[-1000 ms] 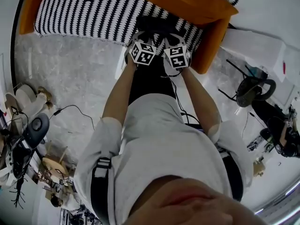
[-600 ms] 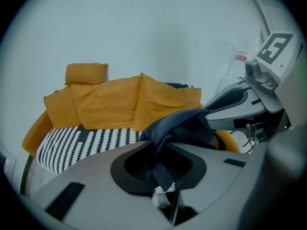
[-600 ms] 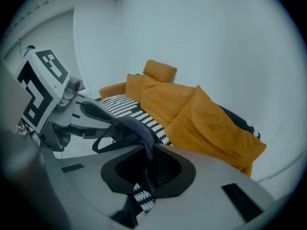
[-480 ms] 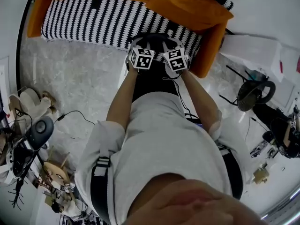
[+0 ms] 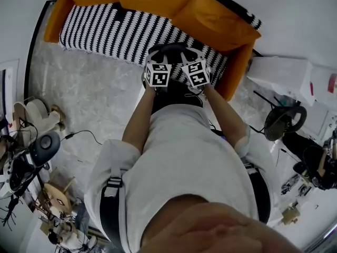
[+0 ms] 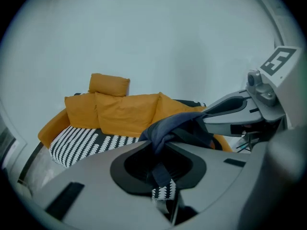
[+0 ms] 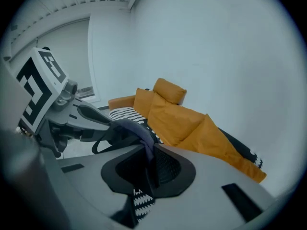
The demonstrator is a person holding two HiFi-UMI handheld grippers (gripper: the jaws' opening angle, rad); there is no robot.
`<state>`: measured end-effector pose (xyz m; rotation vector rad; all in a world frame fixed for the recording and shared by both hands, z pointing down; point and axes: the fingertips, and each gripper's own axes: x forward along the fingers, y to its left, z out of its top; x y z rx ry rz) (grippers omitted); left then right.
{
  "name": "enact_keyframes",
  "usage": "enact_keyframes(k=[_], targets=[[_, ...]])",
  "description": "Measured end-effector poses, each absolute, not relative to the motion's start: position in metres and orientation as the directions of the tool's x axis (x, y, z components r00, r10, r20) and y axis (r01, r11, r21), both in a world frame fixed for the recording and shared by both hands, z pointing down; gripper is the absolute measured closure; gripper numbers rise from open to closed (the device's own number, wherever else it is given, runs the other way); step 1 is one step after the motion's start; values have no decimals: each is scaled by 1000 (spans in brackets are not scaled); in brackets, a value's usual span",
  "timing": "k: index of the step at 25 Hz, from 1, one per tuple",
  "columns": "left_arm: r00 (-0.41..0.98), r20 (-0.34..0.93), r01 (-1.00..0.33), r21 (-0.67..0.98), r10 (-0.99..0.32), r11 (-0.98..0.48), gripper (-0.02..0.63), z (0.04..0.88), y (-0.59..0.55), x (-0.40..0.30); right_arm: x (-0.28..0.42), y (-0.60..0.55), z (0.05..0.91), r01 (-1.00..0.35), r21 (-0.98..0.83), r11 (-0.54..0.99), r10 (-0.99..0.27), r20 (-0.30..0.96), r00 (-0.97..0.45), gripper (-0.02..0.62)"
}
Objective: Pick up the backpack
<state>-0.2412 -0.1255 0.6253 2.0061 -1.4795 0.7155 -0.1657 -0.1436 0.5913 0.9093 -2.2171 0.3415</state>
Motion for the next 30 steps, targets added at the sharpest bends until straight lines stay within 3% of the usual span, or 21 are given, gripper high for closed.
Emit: enact_keyframes(k=[14, 30], targets=[[206, 537, -976, 47, -818, -214, 540, 500, -181, -269, -190, -194, 470, -708, 64, 703, -631, 515, -580, 528], [223, 347, -973, 29, -911, -227, 541, 390, -200, -254, -171, -214, 373, -758, 79, 647, -737, 318, -596, 529]])
